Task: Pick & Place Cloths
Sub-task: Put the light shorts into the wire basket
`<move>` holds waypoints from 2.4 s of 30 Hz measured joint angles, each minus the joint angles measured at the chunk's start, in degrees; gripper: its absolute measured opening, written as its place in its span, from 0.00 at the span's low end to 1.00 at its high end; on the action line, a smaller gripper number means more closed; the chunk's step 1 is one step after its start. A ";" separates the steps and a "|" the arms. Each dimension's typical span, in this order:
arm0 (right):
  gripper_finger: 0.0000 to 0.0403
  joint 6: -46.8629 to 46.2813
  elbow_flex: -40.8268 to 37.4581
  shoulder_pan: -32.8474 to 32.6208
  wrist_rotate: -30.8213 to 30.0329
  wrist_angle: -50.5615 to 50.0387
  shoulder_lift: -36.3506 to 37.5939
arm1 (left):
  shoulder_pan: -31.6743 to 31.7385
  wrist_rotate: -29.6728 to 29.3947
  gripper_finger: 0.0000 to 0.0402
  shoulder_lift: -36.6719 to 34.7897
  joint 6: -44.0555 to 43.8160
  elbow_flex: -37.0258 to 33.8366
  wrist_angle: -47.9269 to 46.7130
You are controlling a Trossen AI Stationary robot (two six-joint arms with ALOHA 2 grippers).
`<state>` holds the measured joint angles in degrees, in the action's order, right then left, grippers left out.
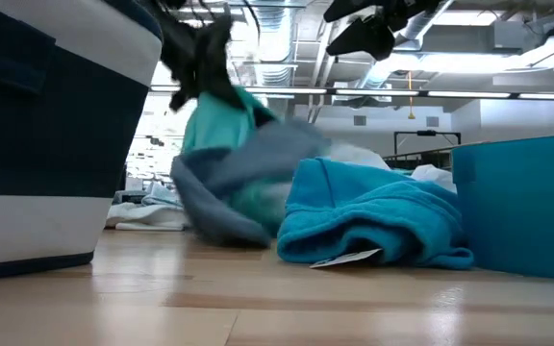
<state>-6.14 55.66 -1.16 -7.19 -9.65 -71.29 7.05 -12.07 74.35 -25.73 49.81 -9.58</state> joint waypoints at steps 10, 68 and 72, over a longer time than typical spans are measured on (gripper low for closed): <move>0.91 3.98 0.00 1.92 -0.23 11.18 0.00 | 0.00 -2.92 0.00 -8.90 7.65 9.41 2.37; 0.02 2.37 4.50 3.39 -1.08 2.14 -2.10 | -0.23 -9.00 0.00 1.62 24.55 27.05 -4.77; 0.02 -1.03 4.50 0.33 -0.14 -3.90 -2.10 | 0.87 -10.63 0.00 1.30 26.99 27.04 -5.07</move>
<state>-7.17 60.16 -0.83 -7.33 -13.55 -73.38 7.92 -22.70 75.65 1.26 76.85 -14.65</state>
